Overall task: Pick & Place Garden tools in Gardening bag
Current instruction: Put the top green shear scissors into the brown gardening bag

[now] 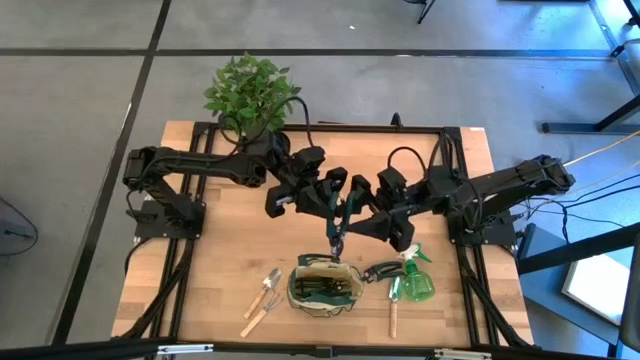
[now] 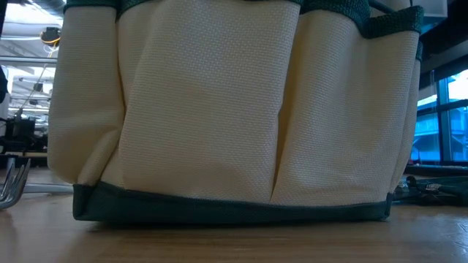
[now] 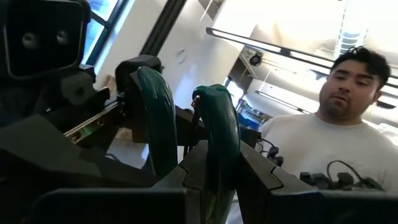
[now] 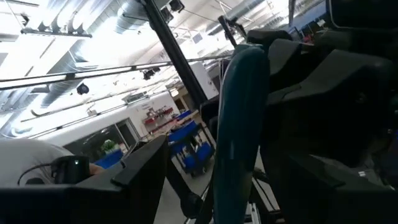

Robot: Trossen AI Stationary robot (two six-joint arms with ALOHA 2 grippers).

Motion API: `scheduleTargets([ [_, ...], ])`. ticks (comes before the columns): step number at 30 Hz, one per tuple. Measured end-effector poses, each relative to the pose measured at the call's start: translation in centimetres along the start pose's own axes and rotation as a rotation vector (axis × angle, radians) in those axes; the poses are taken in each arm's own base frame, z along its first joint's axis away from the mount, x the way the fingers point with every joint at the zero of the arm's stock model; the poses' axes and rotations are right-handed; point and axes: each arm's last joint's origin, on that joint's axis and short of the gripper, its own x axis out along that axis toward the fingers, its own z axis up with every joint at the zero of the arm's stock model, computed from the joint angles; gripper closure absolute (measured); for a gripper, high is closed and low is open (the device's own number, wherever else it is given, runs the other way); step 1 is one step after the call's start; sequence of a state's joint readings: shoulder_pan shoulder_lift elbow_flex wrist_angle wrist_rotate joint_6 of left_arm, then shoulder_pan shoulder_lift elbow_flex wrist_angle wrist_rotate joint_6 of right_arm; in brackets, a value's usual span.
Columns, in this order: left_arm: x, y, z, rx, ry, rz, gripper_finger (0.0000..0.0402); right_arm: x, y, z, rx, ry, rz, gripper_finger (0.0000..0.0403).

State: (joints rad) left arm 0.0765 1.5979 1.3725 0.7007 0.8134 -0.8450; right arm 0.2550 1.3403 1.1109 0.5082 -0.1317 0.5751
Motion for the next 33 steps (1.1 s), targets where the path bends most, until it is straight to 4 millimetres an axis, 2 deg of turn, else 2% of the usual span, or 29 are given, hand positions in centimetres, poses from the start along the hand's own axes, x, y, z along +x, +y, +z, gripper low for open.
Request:
scheduleTargets([
  [6, -0.48, 0.41, 0.46, 0.010, -0.046, 0.047, 0.0358, 0.01, -0.04, -0.47, 0.027, 0.043, -0.011, 0.0176],
  [16, -0.45, 0.25, 0.48, 0.009, -0.033, 0.024, 0.0358, 0.02, -0.06, -0.57, 0.054, 0.046, -0.009, 0.0253],
  [28, -0.44, 0.16, 0.46, 0.005, -0.018, 0.016, 0.0358, 0.03, 0.01, -0.37, 0.102, 0.017, -0.014, 0.0268],
  [33, -0.43, 0.23, 0.38, -0.006, -0.012, 0.021, 0.0358, 0.01, -0.08, -0.46, 0.136, 0.022, -0.030, 0.0321],
])
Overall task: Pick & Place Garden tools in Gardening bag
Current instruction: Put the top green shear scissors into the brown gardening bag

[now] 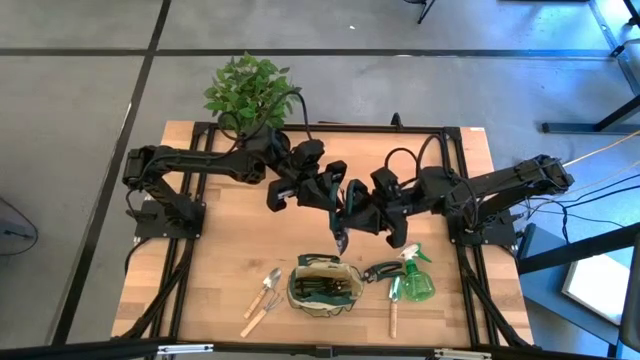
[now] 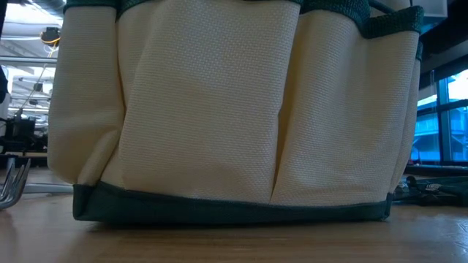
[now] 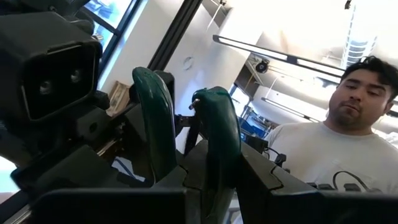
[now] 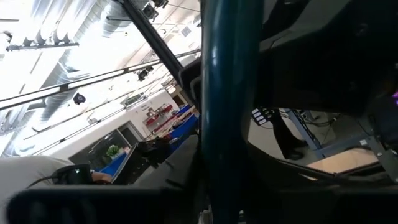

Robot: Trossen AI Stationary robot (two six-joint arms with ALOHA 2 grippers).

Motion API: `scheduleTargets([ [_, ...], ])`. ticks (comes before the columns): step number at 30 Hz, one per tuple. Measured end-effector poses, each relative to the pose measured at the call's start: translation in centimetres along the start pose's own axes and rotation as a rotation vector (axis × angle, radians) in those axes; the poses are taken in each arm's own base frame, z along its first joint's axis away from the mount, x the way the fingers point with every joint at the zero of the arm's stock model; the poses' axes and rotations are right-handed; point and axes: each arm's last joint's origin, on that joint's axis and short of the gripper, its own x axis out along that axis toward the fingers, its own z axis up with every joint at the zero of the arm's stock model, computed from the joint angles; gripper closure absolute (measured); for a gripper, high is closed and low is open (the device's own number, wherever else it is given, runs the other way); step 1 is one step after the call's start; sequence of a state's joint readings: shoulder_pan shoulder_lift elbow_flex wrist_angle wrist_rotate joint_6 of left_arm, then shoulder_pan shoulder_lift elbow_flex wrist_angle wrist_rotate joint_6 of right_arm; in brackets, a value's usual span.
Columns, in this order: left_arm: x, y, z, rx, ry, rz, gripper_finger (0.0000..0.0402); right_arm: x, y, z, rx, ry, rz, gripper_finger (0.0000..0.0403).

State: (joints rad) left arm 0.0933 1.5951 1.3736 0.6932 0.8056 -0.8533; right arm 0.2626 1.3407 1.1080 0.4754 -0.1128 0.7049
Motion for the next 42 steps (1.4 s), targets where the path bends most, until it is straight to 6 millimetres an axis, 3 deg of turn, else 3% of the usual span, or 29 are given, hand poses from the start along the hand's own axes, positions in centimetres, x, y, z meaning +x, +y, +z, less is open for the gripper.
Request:
scheduleTargets([
  [2, 0.0, 0.0, 0.0, 0.001, 0.002, 0.000, 0.0358, 0.0, 0.0, 0.0, 0.015, 0.004, -0.004, 0.0346],
  [8, -0.1, 0.0, 0.0, -0.006, 0.004, -0.001, 0.0355, 0.0, -0.1, 0.0, 0.027, -0.005, -0.015, 0.0345],
  [14, -0.8, -0.2, 0.7, -0.077, 0.006, 0.004, 0.0280, -0.1, 0.7, 0.1, 0.044, -0.007, 0.030, 0.0345],
  [17, -1.6, -1.1, 1.7, -0.080, -0.039, 0.042, 0.0262, 0.0, 1.0, -0.3, 0.048, 0.006, 0.034, 0.0345],
  [23, -4.7, -3.5, 2.8, -0.038, -0.032, 0.373, 0.0266, -0.3, 1.7, -1.1, 0.058, -0.013, -0.073, 0.0346],
  [29, -7.3, -6.3, 1.0, 0.018, 0.077, 0.837, 0.0272, -1.2, 2.2, -1.9, 0.036, 0.026, -0.347, 0.0346],
  [34, -4.9, -7.4, -1.6, 0.023, 0.141, 0.898, 0.0272, -1.5, 3.4, -1.5, -0.017, 0.147, -0.497, 0.0346],
  [42, 2.1, -8.2, -7.6, 0.045, 0.064, 0.989, 0.0272, -1.9, 5.7, -2.8, -0.079, 0.291, -0.401, 0.0346],
])
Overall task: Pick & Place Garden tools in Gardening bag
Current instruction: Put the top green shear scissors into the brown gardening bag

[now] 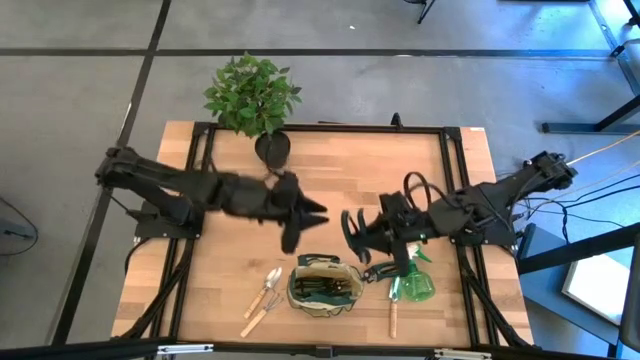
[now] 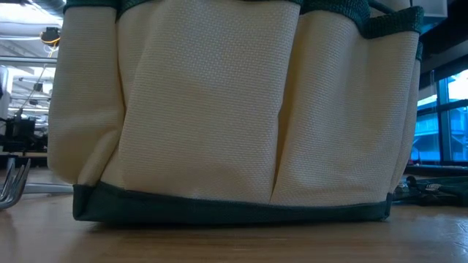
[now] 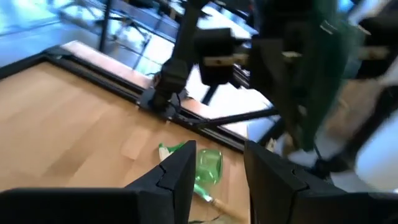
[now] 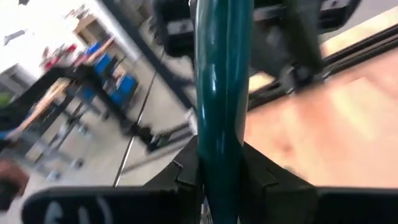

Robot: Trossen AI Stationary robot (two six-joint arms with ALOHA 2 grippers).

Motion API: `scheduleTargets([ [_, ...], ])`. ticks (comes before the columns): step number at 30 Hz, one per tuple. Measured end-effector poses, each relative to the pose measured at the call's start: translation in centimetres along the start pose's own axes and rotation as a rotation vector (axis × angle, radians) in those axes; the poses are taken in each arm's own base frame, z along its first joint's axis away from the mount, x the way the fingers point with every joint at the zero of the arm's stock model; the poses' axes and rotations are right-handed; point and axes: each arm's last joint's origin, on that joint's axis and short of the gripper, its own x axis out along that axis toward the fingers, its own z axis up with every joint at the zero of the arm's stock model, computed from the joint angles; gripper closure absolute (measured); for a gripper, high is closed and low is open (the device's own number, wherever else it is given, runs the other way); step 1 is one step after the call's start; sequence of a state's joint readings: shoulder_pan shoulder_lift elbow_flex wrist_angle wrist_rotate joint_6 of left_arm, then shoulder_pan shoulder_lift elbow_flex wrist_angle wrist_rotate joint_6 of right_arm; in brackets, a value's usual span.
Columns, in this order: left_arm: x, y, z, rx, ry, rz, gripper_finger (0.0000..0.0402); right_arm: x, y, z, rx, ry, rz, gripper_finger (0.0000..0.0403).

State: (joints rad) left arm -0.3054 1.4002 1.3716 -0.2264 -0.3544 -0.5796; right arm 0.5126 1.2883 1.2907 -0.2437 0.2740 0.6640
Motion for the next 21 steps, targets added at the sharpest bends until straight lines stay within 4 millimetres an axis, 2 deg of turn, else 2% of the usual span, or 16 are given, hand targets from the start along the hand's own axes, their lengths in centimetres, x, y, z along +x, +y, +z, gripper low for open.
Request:
scheduleTargets([
  [6, 1.1, -4.6, -4.4, -0.130, -0.095, 0.031, 0.0272, -1.4, 3.2, -2.7, -0.041, 0.060, 0.084, 0.0346],
  [10, 1.2, -6.4, -6.5, -0.172, -0.156, 0.072, 0.0272, -2.6, 4.8, -4.3, -0.093, 0.041, 0.047, 0.0346],
  [15, 2.1, -8.1, -6.8, -0.239, -0.224, 0.026, 0.0272, -2.1, 5.6, -5.8, -0.122, 0.077, 0.057, 0.0346],
  [21, 4.6, -10.8, -6.1, -0.161, -0.170, 0.059, 0.0279, 0.0, 5.9, -7.6, -0.143, 0.130, 0.073, 0.0346],
])
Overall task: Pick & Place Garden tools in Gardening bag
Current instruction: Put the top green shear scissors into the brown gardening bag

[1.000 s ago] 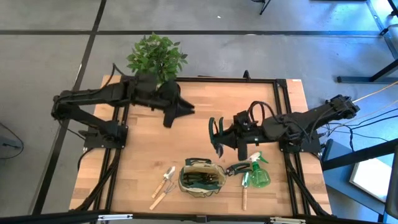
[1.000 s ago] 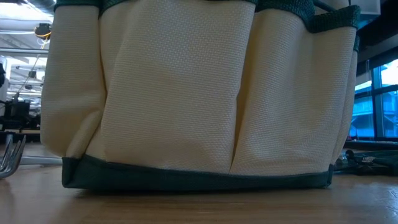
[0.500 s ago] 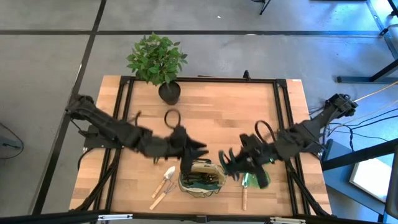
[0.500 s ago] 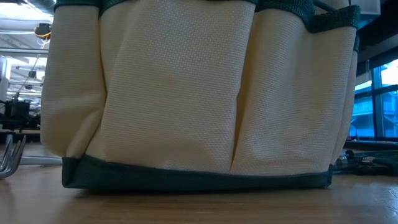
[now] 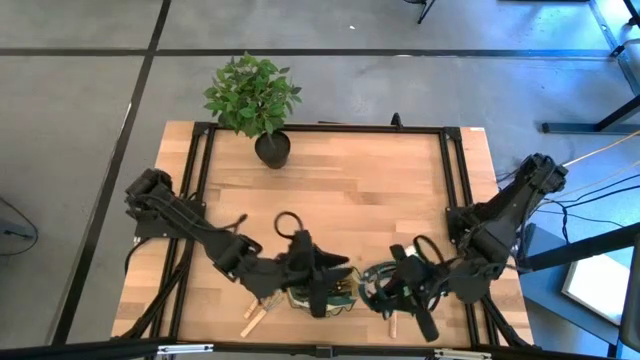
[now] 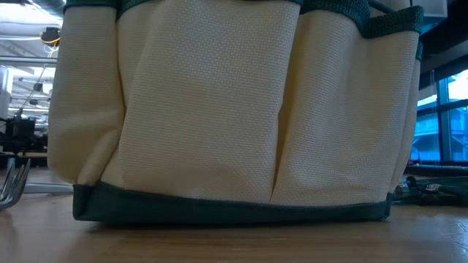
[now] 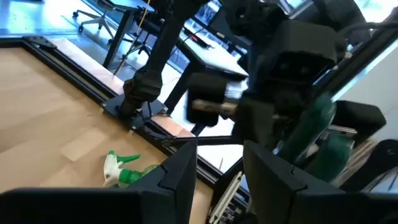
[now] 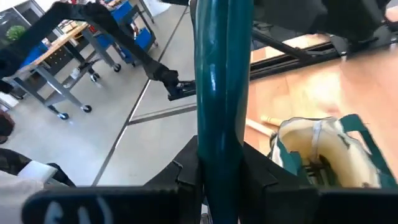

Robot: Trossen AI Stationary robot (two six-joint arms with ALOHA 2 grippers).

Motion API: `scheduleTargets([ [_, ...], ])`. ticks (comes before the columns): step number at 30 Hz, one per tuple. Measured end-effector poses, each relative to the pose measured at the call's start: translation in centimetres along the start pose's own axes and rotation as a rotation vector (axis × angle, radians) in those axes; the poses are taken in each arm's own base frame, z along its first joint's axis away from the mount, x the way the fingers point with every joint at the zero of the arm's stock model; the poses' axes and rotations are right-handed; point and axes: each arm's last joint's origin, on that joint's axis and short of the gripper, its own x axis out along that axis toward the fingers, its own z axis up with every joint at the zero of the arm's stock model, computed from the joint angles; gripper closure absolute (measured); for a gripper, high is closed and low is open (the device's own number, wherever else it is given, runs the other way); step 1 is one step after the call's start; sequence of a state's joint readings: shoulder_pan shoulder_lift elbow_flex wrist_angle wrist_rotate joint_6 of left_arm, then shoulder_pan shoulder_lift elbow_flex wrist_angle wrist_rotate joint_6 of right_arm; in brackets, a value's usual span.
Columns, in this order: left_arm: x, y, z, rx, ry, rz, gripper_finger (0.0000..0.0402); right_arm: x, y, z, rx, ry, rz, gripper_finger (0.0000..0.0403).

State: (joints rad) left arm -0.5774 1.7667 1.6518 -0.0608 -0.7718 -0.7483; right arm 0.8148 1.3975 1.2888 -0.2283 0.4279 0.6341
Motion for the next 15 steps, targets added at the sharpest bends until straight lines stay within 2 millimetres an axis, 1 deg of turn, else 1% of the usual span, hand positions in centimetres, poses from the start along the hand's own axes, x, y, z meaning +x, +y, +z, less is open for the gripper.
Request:
scheduleTargets([
  [2, 0.5, -1.1, -0.2, 0.039, 0.029, 0.025, 0.0287, 0.5, 0.3, -0.1, 0.001, -0.011, 0.028, 0.0346],
  [4, 0.8, -2.0, -0.3, 0.072, 0.045, 0.051, 0.0296, 0.5, 0.5, 0.1, 0.002, -0.026, 0.058, 0.0346],
  [9, 0.9, -3.9, -0.4, 0.081, 0.049, 0.024, 0.0306, 0.4, 0.8, -0.2, -0.012, -0.016, 0.067, 0.0346],
  [12, 0.5, -4.2, -0.7, 0.094, 0.066, 0.020, 0.0302, 0.3, 1.0, -0.3, -0.013, -0.015, 0.072, 0.0346],
  [15, -0.2, -4.1, -1.6, 0.119, 0.139, 0.023, 0.0289, 0.1, 1.4, -0.7, -0.012, -0.013, 0.069, 0.0346],
])
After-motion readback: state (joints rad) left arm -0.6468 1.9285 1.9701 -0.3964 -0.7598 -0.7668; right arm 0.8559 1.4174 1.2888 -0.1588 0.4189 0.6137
